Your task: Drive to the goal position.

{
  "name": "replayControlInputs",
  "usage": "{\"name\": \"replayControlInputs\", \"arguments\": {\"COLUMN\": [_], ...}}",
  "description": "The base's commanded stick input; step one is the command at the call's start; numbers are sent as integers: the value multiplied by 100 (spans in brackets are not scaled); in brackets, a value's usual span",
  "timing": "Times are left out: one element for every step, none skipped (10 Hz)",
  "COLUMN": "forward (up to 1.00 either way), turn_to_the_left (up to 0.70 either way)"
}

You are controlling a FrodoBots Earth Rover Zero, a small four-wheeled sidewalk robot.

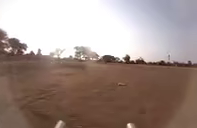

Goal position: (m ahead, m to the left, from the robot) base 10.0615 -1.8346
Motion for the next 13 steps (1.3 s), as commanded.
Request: {"name": "replayControlInputs", "arguments": {"forward": [70,70,70,70,70,70,70,70,70,70,70,70,70], "turn_to_the_left": [-35,-35,-35,-31,-10,0,0,0,0,0,0,0,0]}}
